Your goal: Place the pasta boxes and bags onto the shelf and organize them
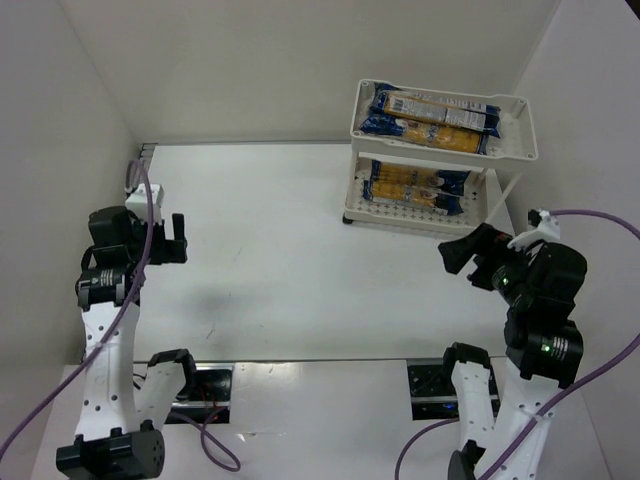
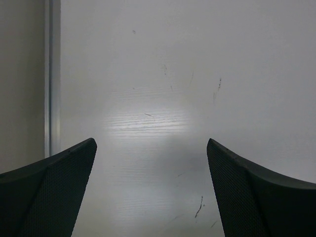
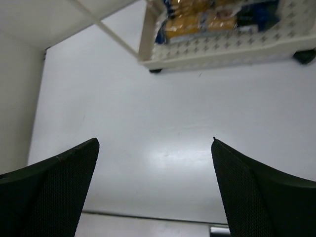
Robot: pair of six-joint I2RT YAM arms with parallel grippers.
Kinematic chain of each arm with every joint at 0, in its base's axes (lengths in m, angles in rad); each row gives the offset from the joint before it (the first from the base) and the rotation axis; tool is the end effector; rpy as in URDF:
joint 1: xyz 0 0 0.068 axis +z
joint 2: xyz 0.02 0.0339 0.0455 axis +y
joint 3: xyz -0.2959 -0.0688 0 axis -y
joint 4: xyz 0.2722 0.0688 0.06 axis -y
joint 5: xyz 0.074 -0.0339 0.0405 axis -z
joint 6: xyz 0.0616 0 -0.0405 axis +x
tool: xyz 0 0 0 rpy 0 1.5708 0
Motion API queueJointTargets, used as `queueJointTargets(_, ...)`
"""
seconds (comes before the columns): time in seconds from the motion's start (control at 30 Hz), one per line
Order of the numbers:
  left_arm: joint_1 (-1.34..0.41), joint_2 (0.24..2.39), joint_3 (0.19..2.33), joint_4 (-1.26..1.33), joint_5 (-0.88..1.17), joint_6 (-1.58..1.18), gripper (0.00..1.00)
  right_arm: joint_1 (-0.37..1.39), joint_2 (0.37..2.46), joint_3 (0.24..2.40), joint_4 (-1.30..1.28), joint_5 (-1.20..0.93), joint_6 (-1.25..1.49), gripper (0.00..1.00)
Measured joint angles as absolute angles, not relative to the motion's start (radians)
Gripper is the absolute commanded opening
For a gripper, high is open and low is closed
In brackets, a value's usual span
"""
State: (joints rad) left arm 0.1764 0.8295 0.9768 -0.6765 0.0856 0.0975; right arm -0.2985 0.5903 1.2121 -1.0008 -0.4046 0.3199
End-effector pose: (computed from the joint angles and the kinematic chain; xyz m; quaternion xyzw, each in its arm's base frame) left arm 0.1954 0.0295 0.3627 -0.0129 0.8668 0.0311 0.4975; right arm 0.0853 -0.0009 0.4372 0.1393 0.8066 0.1722 0.5480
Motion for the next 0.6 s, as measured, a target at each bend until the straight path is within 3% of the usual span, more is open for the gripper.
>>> queueJointTargets(0.23,0.253,0.792,0.975,-0.675,0.13,0.049,0.99,-0.308,0.488,1.142,-1.148,-0.517,0.355,1.0)
queueJointTargets(0.6,0.272,0.793,0.975,-0.675,0.137,0.045,0.99,-0.284,0.437,1.147,-1.205,-0.512,0.389,1.0)
